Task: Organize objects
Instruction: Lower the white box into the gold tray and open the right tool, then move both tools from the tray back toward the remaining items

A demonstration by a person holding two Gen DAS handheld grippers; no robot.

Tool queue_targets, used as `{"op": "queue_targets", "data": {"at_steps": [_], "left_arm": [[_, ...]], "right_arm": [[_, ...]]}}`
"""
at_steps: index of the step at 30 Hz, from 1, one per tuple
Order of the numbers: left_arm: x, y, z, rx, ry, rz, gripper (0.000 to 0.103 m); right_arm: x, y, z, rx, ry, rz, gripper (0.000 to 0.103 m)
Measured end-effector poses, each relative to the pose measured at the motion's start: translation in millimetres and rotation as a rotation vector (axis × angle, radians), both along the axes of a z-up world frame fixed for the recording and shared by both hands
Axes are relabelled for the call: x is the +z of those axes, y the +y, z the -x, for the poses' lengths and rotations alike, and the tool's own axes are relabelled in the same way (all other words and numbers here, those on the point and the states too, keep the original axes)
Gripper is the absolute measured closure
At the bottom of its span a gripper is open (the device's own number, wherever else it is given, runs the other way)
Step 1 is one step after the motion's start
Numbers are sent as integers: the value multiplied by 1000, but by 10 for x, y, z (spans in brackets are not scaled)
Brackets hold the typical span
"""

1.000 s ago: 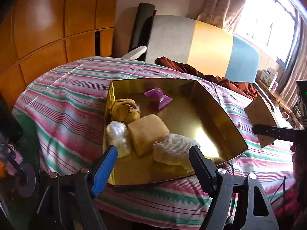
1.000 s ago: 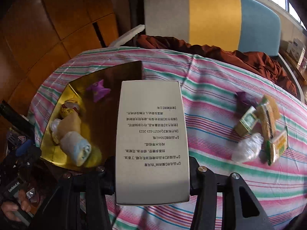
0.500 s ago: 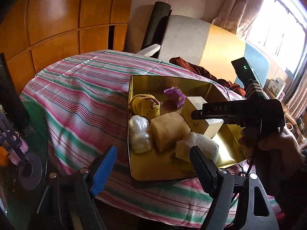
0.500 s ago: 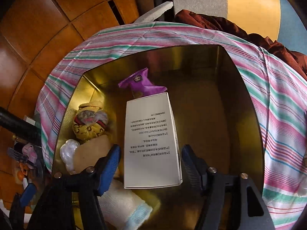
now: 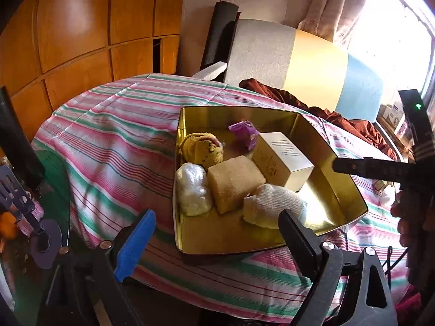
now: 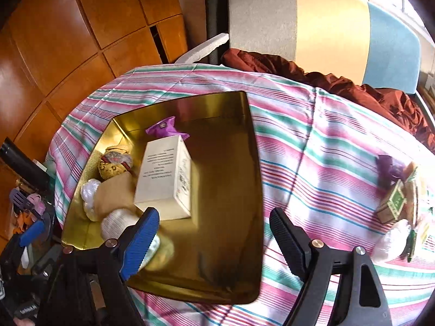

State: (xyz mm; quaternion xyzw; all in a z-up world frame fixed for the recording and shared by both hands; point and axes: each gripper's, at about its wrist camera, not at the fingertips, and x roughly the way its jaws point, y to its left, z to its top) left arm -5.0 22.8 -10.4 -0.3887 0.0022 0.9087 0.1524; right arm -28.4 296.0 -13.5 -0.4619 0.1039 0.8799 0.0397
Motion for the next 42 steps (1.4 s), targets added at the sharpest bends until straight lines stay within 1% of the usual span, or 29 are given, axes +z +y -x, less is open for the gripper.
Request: {"op": "queue_targets", "data": {"at_steps": [6,16,19,22,24,26,27,28,30,33,34,38,42], "left_arm": [[86,251,-79,-60,18,27,9],[220,792,-236,-195,59,71,4],[264,978,-275,-254,66,61,4],[306,1208,-313,-310,68,56,4],[332,1371,-332,-347,66,52,4],[338,1540,-354,-382,53,52,4],[337,1635,-363,-402,37,44,4],[337,1719,-366,-419,19,29,4],[336,1912,-384,-459,-18,3,4],[315,2211,-457,-527,-39,-4,4],[303,2316,-484,-549,-43,-1,4],[207,2717,-544,-610,-56,39,4],[25,3057,-493,-630,-117,56,4]], "right_arm": [[14,527,-401,-108,5,-28,18],[100,1494,-974,-305,6,-89,18],[125,1840,-1140,-394,10,-119,18],[95,2238,-1368,-534,27,-123,18],[31,2515,-1570,-664,48,-81,18],[-61,2791,-1760,-800,35,37,18],[-78,2898,-1862,-846,60,101,18],[-86,2976,-1954,-884,82,143,18],[-123,3070,-2069,-936,83,183,18],[-218,3137,-2141,-955,81,285,18],[-240,3142,-2144,-954,79,299,18],[-259,3097,-2103,-931,64,305,18],[-286,3066,-2052,-904,45,319,18]]}}
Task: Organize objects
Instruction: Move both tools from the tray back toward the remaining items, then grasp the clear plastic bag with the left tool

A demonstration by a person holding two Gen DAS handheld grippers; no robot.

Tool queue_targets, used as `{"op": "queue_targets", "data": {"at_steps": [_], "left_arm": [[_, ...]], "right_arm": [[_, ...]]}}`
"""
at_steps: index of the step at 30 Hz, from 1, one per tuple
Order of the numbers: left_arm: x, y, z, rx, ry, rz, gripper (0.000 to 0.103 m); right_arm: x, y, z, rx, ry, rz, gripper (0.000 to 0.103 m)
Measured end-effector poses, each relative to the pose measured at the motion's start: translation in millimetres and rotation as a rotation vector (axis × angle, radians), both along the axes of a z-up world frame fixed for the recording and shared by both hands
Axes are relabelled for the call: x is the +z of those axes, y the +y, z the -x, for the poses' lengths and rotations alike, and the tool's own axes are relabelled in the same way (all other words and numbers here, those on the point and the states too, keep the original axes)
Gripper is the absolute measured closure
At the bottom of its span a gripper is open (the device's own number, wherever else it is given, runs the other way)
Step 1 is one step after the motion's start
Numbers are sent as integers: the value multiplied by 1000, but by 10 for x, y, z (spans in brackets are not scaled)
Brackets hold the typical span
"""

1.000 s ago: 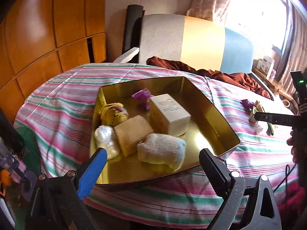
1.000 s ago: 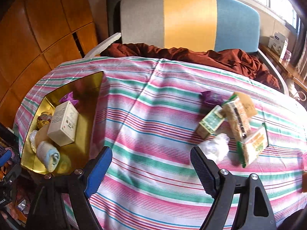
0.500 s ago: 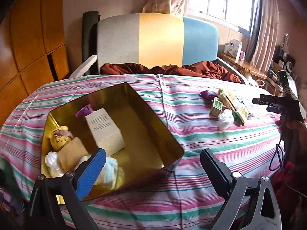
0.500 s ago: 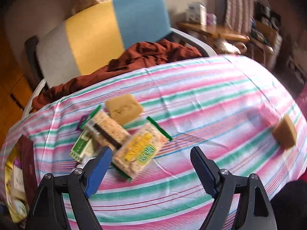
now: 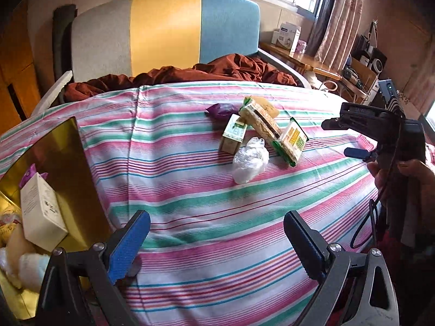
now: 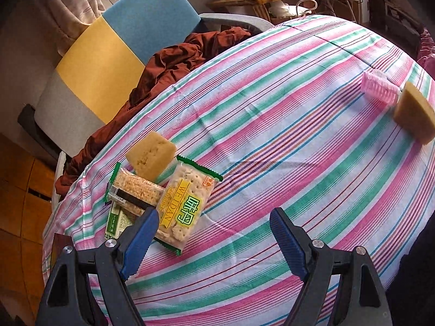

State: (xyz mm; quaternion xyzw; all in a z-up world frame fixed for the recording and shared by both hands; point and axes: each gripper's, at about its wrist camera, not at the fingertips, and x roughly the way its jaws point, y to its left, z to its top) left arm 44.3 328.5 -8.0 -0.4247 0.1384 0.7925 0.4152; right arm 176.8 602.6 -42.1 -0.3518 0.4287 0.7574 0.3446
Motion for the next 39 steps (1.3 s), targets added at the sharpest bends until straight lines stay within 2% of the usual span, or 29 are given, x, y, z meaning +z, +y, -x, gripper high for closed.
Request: {"op": "queue_targets", "data": {"at_steps": [4,9,14,18,19,20,21,22,23,25,34,39], "left_arm": [[-187,263,71,3,-40,23,11],[-311,597,166,-7,-31,37,12],[-367,975,232,-31,36,50,10],[-486,1236,340,-29,44,54,11],[-527,1275,372,-25,47,52,15],[-580,1311,407,-14,49,62,38],[-660,1329,454,9,39,91,53],[-692,1295,479,36,45,82,66],[-688,1235,477,43,42,43,67],[-708,1137,438,42,42,19,67],[-748,575,42,-4,88,-23,67],[-765,528,9,-20,100,-37,67]], "right_arm": [[-8,-5,23,15,3,13,18],[-20,0,35,23,12,28,18],[-66,15,70,33,1,46,18],[-92,19,99,42,-18,45,18],[-99,22,105,44,-23,45,18],[-106,22,110,46,-26,46,18],[-110,23,116,47,-32,45,18],[-114,23,122,48,-39,42,18],[-118,23,131,50,-47,38,18],[-129,21,148,57,-61,33,18],[-189,-12,221,81,-122,20,18],[-251,-9,237,78,-161,28,18]]}}
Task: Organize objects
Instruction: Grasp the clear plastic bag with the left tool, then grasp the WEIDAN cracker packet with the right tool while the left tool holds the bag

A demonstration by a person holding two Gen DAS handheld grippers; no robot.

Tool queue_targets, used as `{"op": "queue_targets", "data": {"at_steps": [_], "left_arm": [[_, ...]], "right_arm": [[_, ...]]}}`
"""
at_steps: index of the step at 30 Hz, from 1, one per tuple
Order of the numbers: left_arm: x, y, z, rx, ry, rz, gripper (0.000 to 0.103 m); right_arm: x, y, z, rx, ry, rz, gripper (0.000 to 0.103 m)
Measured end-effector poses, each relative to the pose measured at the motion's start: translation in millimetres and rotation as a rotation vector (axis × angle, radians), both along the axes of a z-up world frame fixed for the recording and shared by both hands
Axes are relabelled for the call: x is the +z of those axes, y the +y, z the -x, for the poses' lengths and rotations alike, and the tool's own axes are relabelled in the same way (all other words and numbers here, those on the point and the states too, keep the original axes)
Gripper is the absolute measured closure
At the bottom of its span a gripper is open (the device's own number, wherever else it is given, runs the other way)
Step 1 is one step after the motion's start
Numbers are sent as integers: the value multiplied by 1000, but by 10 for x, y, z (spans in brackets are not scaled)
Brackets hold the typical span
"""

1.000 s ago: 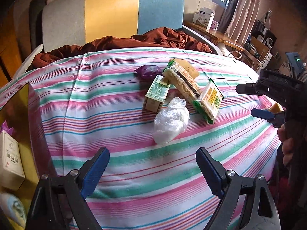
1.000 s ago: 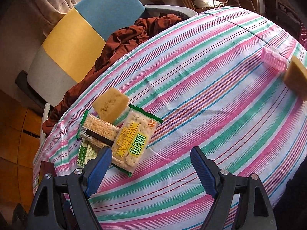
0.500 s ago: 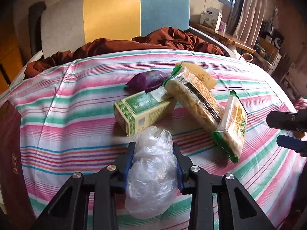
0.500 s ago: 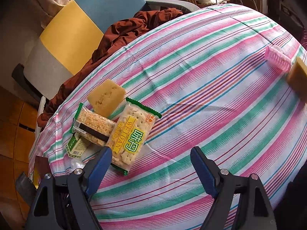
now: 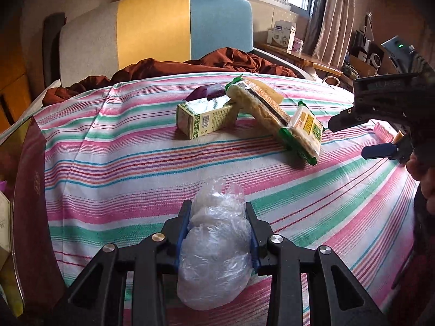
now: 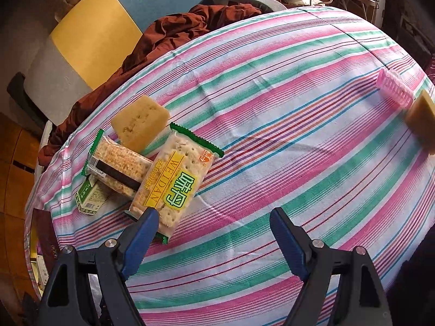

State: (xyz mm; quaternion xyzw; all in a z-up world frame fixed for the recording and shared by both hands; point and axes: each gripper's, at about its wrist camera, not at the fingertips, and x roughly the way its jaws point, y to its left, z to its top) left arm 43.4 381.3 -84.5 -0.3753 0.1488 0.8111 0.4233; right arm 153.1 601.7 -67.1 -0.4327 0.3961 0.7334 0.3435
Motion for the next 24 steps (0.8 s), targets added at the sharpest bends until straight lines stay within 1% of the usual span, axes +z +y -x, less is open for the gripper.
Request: {"op": "queue_targets", "data": {"at_steps": [5,11,13,14,16,17,22,24], "left_arm": [[-9,26,-45,-8,38,19,66],[-26,27,-49,-8,46,16,65],[-32,35,-44,-9,47,15,65],[-34,35,-38,-9,44,12,65],[-37,24,-36,-9,42,8,65],[-38,26,-36,-9,44,8,65],[-42,26,-27,-10,42,3,65],[-42,22,-27,-9,40,0,65]], "right_arm": [[-35,-6,0,-6,-23,3,18],[-71,11,13,-18,0,37,18],[-54,26,40,-28,24,34,18],[-37,40,54,-35,50,34,18],[-25,88,95,-54,102,52,18],[-34,115,138,-58,108,56,18],[-196,223,399,-88,72,74,18],[-201,250,489,-77,61,52,15]]}}
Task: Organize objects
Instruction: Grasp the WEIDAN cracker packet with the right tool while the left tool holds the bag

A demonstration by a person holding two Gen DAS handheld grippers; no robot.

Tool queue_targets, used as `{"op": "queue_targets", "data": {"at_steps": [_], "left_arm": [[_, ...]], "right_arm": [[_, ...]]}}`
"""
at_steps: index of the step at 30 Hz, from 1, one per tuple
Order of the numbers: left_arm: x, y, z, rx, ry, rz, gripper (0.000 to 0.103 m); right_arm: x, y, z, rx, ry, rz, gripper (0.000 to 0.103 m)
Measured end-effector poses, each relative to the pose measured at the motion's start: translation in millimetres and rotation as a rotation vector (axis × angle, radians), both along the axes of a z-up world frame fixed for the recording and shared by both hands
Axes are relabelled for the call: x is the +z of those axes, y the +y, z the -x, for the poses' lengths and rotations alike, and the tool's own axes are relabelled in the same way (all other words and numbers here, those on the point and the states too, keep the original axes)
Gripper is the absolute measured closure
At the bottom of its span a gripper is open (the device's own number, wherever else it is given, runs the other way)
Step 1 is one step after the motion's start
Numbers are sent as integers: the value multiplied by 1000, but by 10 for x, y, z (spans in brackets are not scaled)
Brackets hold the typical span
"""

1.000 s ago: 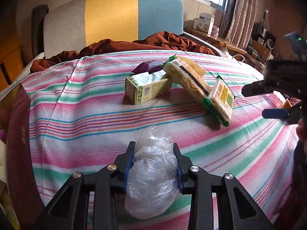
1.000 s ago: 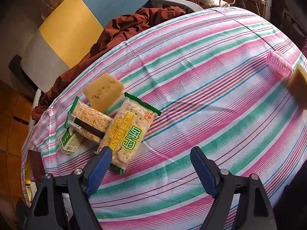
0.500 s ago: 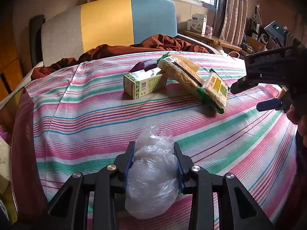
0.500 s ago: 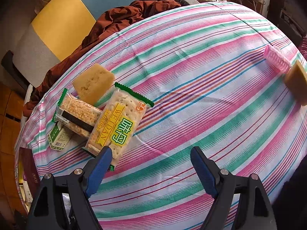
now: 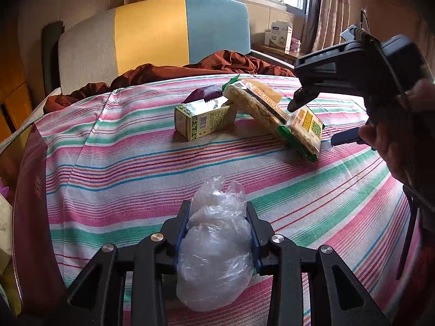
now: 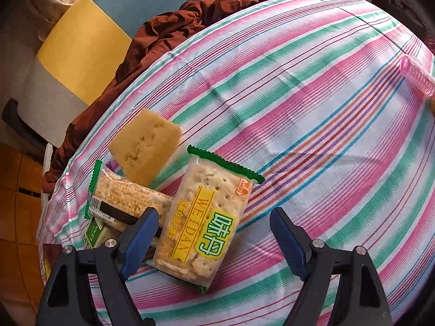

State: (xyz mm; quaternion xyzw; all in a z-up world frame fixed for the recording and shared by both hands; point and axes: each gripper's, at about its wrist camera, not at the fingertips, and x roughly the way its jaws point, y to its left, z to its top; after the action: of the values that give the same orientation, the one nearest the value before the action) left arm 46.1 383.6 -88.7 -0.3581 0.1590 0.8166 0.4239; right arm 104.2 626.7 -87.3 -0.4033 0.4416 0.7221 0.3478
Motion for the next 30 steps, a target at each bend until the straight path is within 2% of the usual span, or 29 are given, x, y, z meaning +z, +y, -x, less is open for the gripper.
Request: {"op": "queue_targets", "data": {"at_steps": [2,4,6,8,11,14,16,30], "left_arm": [[0,1,1,0,-1,-2,65],[-4,-4,-2,0,-3,-4,65],[-3,-6,4,-1,-7,-8,65],[-1,-11,10,-1,-13,-12,65],[2,-23,6,-2,-17,-17,65],[1,-22,10,-2,-18,-17,64],[-1,-21,12,-3,-20,-18,64],[-3,-26,22,-6,-25,-19,64]], "right_arm": [[-16,19,91,32,-18,-13,15],[-6,-38,180,97,-88,-55,20],[50,-112,205,181,-115,-63,43],[63,-206,160,241,-192,-52,54],[34,-452,20,342,-269,-106,54],[3,-739,-64,448,-288,-111,55],[0,-893,-53,487,-317,-169,55],[-23,-709,-29,473,-283,-130,51]]}}
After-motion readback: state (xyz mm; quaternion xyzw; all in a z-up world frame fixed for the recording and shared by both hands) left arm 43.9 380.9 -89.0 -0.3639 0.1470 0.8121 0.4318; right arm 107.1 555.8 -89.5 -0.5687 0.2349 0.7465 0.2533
